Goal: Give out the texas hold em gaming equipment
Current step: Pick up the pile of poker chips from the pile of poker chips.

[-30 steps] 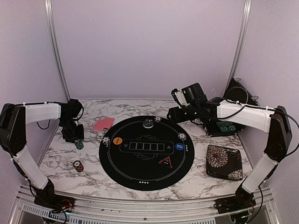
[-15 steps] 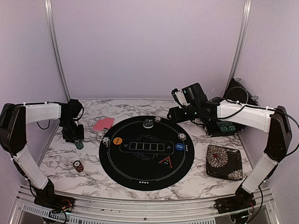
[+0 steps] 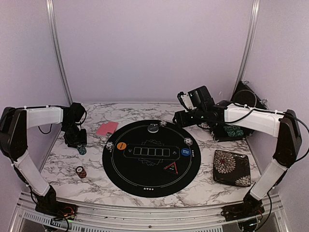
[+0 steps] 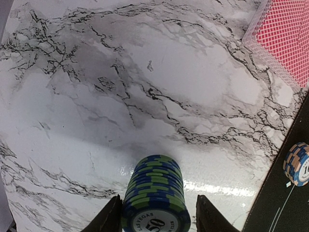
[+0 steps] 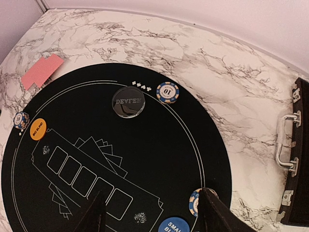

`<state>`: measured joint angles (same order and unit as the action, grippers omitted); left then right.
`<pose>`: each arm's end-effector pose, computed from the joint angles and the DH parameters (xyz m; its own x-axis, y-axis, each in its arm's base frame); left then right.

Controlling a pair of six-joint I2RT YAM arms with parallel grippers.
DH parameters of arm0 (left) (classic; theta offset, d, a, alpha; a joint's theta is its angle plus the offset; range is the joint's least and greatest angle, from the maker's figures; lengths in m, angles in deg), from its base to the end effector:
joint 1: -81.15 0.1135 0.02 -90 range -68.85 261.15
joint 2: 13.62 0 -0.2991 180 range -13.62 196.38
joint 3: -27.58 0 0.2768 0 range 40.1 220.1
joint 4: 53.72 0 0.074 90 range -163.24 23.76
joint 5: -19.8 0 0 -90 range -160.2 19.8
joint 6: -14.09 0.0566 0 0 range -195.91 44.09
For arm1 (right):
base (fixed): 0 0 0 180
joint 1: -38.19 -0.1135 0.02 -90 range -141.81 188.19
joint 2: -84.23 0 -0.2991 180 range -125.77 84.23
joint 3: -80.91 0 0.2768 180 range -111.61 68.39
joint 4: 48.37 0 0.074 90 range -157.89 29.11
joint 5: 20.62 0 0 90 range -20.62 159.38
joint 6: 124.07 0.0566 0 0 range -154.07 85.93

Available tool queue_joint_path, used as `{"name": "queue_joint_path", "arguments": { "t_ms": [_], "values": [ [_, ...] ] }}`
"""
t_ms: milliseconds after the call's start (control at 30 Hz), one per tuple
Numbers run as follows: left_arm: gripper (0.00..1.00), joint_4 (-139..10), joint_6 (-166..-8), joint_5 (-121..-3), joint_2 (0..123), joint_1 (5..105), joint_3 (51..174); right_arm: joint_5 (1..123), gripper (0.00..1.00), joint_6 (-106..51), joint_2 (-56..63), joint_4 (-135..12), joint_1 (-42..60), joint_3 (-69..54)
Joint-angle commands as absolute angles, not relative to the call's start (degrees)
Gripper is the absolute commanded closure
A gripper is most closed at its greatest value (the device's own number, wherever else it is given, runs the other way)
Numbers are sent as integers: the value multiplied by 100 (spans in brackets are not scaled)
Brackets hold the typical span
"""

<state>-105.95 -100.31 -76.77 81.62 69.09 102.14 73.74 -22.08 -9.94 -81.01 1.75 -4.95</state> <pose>0.3383 -0.0657 0.1891 -0.9234 -0.2224 -0.3128 -0.2271 0.9736 -0.0218 0.3357 0.2425 0.2863 -0.6292 -0.2071 -0.7492 -0.4246 0.8989 0.1082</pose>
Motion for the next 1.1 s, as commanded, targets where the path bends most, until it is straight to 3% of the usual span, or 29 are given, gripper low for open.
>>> {"name": "queue_joint_path", "arguments": {
  "t_ms": [0, 1067],
  "values": [
    [47, -10639, -9997, -7793, 8122, 6937, 10242, 7351, 37, -2175, -1003, -8014, 208, -549],
    [51, -10569, -9987, -7763, 8224, 6963, 10093, 7324, 37, -2185, -1042, -8016, 212, -584]
  ]
}}
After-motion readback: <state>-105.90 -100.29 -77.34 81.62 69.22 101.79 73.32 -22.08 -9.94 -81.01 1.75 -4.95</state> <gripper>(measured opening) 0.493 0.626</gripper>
